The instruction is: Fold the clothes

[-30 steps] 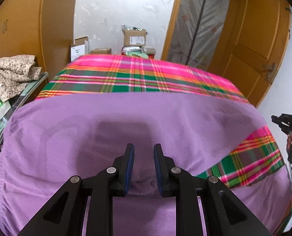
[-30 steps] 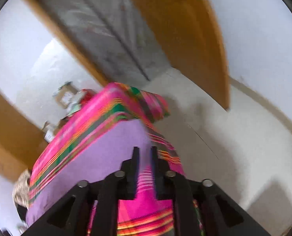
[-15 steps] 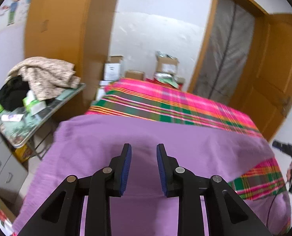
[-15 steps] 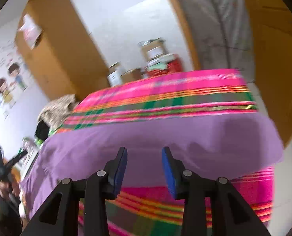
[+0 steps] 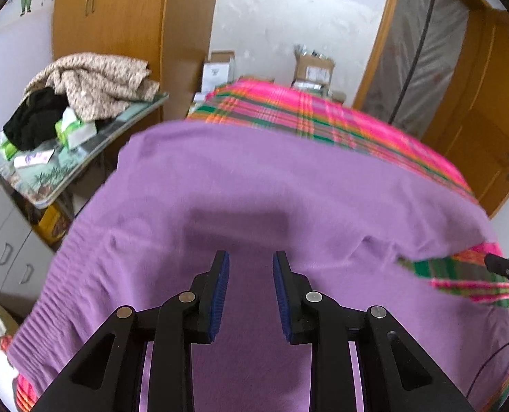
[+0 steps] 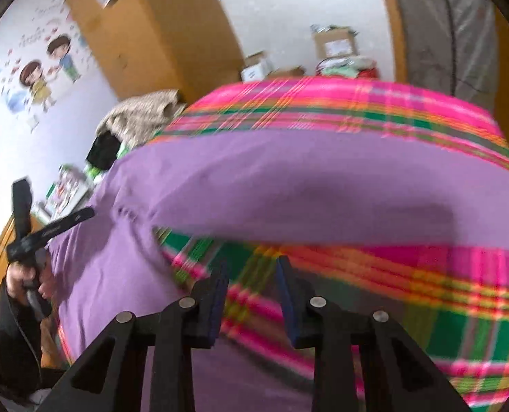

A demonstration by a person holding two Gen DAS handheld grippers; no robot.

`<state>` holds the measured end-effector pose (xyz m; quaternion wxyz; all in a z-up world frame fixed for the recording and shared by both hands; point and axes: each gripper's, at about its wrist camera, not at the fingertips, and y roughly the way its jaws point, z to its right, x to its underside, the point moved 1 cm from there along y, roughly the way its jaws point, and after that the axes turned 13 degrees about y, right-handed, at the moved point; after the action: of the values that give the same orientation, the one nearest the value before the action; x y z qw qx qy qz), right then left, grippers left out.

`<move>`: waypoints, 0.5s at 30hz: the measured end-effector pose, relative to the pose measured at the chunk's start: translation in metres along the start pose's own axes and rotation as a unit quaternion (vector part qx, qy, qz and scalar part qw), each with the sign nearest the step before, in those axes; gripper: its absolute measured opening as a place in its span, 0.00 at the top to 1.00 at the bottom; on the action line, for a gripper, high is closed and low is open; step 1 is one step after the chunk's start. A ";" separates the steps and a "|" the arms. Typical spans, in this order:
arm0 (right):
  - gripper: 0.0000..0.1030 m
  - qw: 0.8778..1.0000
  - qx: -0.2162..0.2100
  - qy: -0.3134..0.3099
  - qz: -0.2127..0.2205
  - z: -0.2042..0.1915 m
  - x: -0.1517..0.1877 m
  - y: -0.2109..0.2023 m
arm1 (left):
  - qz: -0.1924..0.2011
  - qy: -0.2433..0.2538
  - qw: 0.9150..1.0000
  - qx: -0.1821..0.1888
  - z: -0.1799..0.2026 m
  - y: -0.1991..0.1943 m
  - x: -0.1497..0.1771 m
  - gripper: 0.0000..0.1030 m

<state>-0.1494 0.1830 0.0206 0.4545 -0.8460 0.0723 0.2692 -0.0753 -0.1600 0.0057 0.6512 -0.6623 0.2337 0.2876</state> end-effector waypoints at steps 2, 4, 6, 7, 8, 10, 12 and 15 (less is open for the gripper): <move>0.72 1.000 -0.005 -0.009 -0.011 -0.008 0.012 0.004 | -0.014 -0.002 1.000 -0.005 0.001 0.005 0.007 0.74; 0.72 1.000 -0.006 -0.015 -0.016 -0.016 0.020 0.008 | -0.020 -0.003 1.000 -0.007 0.002 0.007 0.012 0.74; 0.72 1.000 0.000 -0.023 -0.017 -0.020 0.026 0.009 | -0.018 -0.003 1.000 -0.010 0.004 0.005 0.013 0.74; 0.72 0.999 0.005 -0.028 -0.016 -0.024 0.030 0.009 | -0.015 0.000 1.000 -0.011 0.007 0.003 0.013 0.74; 0.72 0.999 0.011 -0.036 -0.013 -0.029 0.033 0.009 | -0.012 0.003 1.000 -0.011 0.009 0.000 0.013 0.74; 0.72 0.998 0.021 -0.057 -0.009 -0.038 0.040 0.007 | -0.006 0.010 1.000 -0.014 0.015 -0.004 0.012 0.74; 0.72 0.996 0.034 -0.082 -0.006 -0.048 0.047 0.007 | -0.002 0.018 1.000 -0.018 0.021 -0.007 0.012 0.74; 0.72 0.992 0.058 -0.116 -0.006 -0.058 0.056 0.012 | -0.002 0.031 0.999 -0.022 0.029 -0.008 0.012 0.74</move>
<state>-0.0839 0.1364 0.0082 0.5101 -0.7815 0.0300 0.3580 -0.0633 -0.1304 0.0034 0.6297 -0.6853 0.2459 0.2711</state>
